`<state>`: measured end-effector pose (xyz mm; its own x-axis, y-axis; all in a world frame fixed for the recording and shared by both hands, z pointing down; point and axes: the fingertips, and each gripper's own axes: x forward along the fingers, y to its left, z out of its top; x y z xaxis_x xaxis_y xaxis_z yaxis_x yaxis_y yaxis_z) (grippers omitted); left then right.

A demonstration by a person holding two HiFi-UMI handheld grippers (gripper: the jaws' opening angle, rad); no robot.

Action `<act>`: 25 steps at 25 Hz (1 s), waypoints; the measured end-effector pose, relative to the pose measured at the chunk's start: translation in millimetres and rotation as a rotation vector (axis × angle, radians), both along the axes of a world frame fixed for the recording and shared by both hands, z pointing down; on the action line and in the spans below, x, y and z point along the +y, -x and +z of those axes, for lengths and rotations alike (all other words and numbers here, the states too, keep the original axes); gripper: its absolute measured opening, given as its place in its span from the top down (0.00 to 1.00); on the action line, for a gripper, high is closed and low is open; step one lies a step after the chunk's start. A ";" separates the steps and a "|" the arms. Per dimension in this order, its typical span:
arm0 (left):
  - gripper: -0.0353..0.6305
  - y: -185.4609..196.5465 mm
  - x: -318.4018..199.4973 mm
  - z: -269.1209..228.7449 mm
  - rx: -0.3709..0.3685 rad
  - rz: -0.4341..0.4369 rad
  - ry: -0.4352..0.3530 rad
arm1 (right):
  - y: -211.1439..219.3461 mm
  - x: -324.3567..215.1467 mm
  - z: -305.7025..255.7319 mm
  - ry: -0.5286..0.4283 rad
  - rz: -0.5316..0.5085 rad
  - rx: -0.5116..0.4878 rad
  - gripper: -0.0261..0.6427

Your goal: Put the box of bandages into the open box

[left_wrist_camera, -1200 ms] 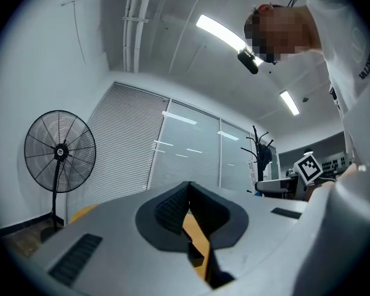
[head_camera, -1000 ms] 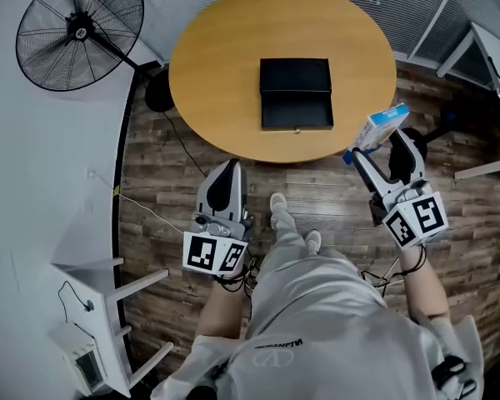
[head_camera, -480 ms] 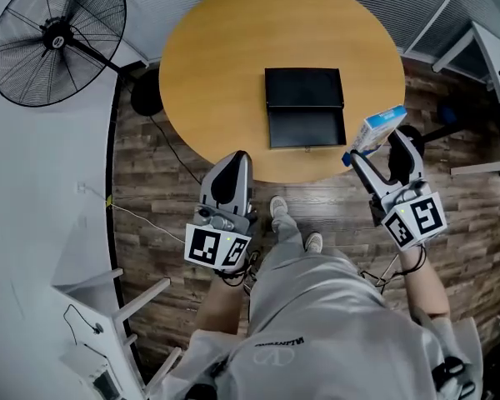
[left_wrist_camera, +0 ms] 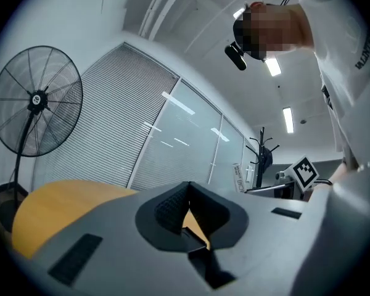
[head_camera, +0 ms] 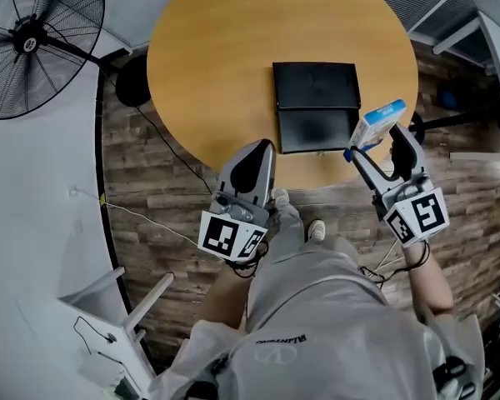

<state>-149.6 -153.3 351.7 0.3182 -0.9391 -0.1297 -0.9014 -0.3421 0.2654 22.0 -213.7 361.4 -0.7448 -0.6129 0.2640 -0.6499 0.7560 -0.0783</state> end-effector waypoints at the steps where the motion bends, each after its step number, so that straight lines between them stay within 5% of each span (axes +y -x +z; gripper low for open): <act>1: 0.94 0.3 -5.8 3.5 0.007 0.013 -0.001 | 3.6 -3.7 3.8 0.003 0.000 0.010 0.36; 6: 0.94 -9.7 -36.7 29.7 -0.018 0.045 0.048 | 12.2 -17.8 19.8 0.012 -0.010 0.064 0.36; 14: 0.94 -24.6 -72.1 77.2 -0.118 -0.025 0.182 | 20.4 -32.7 49.0 0.054 -0.084 0.162 0.36; 25: 0.94 -39.3 -100.8 120.2 -0.215 -0.159 0.252 | 32.0 -35.8 99.7 0.112 -0.363 0.449 0.36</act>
<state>-110.3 -254.1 471.9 0.1605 -0.9730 0.1656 -0.9824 -0.1412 0.1225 -10.0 -249.4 461.1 -0.7017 -0.2898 0.6508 -0.3391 0.9393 0.0525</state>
